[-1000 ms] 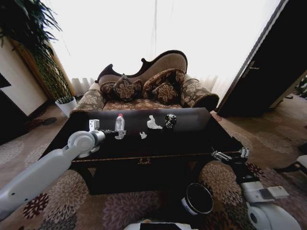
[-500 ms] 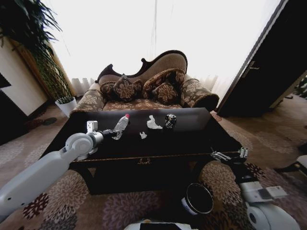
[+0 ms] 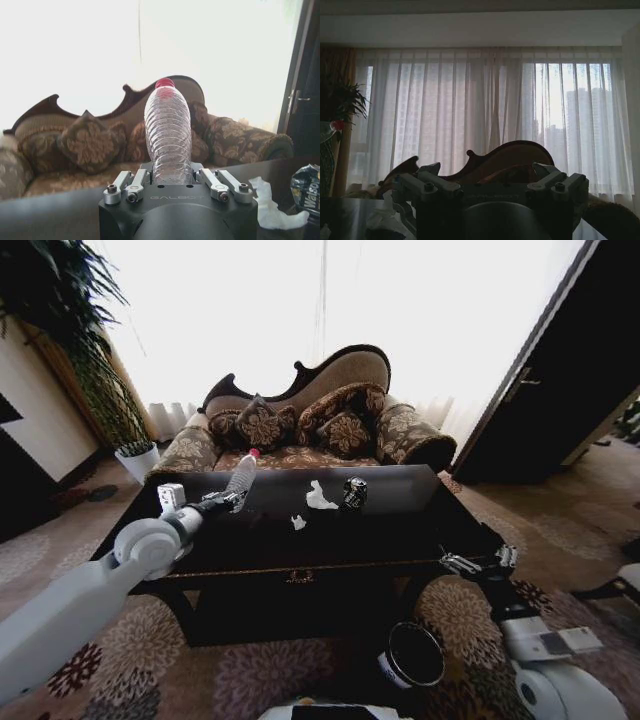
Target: Move to the front of the table and place the trash on the table into the trash bin.
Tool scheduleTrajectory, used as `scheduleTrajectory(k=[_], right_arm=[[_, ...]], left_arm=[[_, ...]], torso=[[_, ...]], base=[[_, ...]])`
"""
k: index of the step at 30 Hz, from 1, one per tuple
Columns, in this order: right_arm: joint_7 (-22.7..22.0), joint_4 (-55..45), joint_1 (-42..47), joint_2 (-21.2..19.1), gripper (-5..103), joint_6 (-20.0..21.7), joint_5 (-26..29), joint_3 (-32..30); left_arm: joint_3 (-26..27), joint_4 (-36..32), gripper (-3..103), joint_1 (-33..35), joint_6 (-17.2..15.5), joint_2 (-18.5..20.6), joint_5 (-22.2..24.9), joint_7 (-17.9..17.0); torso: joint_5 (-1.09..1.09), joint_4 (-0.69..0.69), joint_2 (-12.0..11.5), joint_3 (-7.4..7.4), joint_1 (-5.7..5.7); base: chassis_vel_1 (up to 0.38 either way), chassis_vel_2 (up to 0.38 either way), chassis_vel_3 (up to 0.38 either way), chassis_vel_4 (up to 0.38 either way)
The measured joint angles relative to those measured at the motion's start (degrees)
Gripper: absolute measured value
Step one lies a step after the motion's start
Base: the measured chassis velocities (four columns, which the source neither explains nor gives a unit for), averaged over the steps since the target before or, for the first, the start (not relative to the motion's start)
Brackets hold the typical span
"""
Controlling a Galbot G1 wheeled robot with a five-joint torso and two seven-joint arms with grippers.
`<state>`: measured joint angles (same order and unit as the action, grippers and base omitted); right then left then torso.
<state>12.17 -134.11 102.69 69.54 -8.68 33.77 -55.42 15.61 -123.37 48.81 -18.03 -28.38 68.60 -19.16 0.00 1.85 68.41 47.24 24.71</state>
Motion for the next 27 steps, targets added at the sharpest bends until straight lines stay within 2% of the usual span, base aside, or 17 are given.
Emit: scheduleTrajectory(k=[1, 3, 5, 7, 9, 11, 14, 16, 17, 21, 23, 25, 26, 27], right_arm=[[0.00, 0.00, 0.00, 0.00, 100, 0.00, 0.00, 0.00], [0.64, -1.59, 0.27, -1.08, 100, 0.31, 4.47, 1.14], [2.58, -3.74, 1.17, -1.87, 100, 0.16, 9.24, 2.28], [3.26, -4.89, 1.60, -2.22, 100, 0.10, 11.20, 2.94], [5.24, -7.58, 2.53, -3.16, 100, -0.02, 15.46, 4.77], [5.76, -7.90, 2.61, -3.32, 100, -0.06, 15.99, 5.02], [10.78, -9.18, 3.19, -4.16, 100, -0.74, 18.85, 6.21], [15.99, -9.37, 3.24, -5.65, 100, -0.81, 22.19, 7.73], [15.99, -9.37, 3.24, -5.65, 100, -0.81, 22.19, 7.73], [21.54, -9.38, 2.81, -8.15, 100, -0.49, 25.62, 9.46], [22.27, -9.38, 2.67, -8.44, 100, -0.45, 25.82, 9.50], [23.33, -9.36, 2.43, -8.77, 100, -0.43, 26.09, 9.50], [23.97, -9.34, 2.27, -8.85, 100, -0.43, 26.21, 9.36], [23.97, -9.34, 2.27, -8.85, 100, -0.43, 26.21, 9.36]], left_arm=[[0.00, 0.00, 34, 0.00, 0.00, 0.00, 0.00, 0.00], [1.88, -0.96, 34, 1.19, 3.74, 0.60, -7.97, 3.97], [2.58, -2.75, 34, 0.96, 6.72, 0.78, -12.15, 6.90], [2.69, -3.97, 34, 0.62, 7.64, 0.78, -12.54, 7.68], [2.73, -6.98, 34, -0.50, 10.08, 1.00, -13.21, 11.02], [2.75, -7.47, 34, -0.60, 10.46, 1.07, -13.42, 11.76], [2.57, -10.43, 34, -1.19, 13.73, 1.76, -15.32, 16.92], [2.55, -13.32, 34, -0.81, 18.35, 2.79, -16.11, 21.38], [2.55, -13.32, 34, -0.81, 18.35, 2.79, -16.11, 21.38], [1.10, -16.32, 34, 0.27, 24.28, 4.59, -15.79, 26.99], [0.48, -16.64, 34, 0.40, 24.72, 4.87, -15.74, 27.90], [-1.13, -17.20, 34, 0.61, 25.50, 5.43, -15.82, 30.31], [-2.71, -17.44, 34, 0.71, 25.96, 5.93, -16.54, 32.96], [-2.71, -17.44, 34, 0.71, 25.96, 5.93, -16.54, 32.96]], torso=[[0.00, 0.00, 0.00, 0.00, 0.00], [0.00, -0.02, 0.00, 0.00, 0.00], [-0.01, 0.00, 0.00, 0.00, 0.00], [-0.02, 0.01, 0.00, 0.00, 0.00], [0.00, 0.02, 0.00, 0.00, 0.00], [0.00, 0.02, 0.00, 0.00, 0.00], [0.00, 0.02, 0.00, 0.00, 0.00], [0.00, 0.01, 0.00, 0.00, 0.00], [0.00, 0.01, 0.00, 0.00, 0.00], [0.01, 0.01, 0.00, 0.00, 0.00], [0.01, 0.01, 0.00, 0.00, 0.00], [0.00, 0.00, 0.00, 0.00, 0.00], [0.00, 0.00, 0.00, 0.00, 0.00], [0.00, 0.00, 0.00, 0.00, 0.00]], base=[[0.000, 0.000, 0.000, 0.000], [0.000, 0.000, 0.000, 0.000], [0.000, 0.000, 0.000, 0.000], [0.000, 0.000, 0.000, 0.000], [0.000, 0.000, 0.000, 0.000], [0.000, 0.000, 0.000, 0.000], [0.000, 0.000, 0.000, 0.000], [0.000, 0.000, 0.000, 0.000], [0.000, 0.000, 0.000, 0.000], [0.000, 0.000, 0.000, 0.000], [0.000, 0.000, 0.000, 0.000], [0.000, 0.000, 0.000, 0.000], [0.000, 0.000, 0.000, 0.000], [0.000, 0.000, 0.000, 0.000]])
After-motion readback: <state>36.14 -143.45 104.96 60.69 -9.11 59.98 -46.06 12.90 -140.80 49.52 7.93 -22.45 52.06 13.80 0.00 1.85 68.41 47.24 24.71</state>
